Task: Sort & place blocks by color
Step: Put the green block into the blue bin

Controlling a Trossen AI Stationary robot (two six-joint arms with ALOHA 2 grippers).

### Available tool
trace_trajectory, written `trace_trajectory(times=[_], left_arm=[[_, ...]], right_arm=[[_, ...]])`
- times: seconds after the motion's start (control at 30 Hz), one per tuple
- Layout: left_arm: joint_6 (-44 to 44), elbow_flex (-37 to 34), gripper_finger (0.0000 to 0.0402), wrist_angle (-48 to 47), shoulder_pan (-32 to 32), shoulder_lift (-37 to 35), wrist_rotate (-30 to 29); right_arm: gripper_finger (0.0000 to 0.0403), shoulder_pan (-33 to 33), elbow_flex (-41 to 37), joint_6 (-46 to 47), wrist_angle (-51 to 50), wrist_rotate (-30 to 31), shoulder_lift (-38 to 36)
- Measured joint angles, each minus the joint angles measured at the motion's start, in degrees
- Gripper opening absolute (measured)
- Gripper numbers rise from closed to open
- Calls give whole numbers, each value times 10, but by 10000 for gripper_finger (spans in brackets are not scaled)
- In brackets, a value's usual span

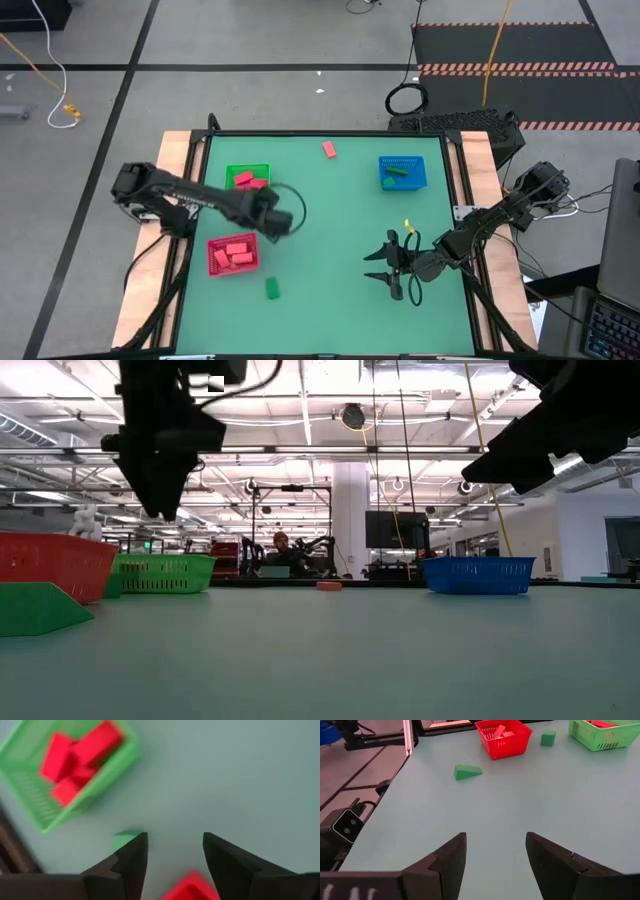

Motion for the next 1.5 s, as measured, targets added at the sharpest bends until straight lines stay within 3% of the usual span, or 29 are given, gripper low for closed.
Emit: trace_trajectory(times=[0.17,0.37,0.67,0.87,1.23,1.5], left_arm=[[5,0,194,-34,76,0,16],[22,-11,234,-37,125,6,44],[16,-63,310,-38,101,6,79],[13,-72,344,-35,81,6,78],[14,-119,354,19,81,6,58],[16,-140,354,26,92,6,72]], right_arm=[[199,0,0,-4,-3,0,0],[199,0,0,0,-3,-18,0],[199,1,0,3,-20,-43,0],[199,-6,0,-33,-20,-22,0],[199,-59,0,-130,4,61,0],[199,-110,0,-208,26,61,0]])
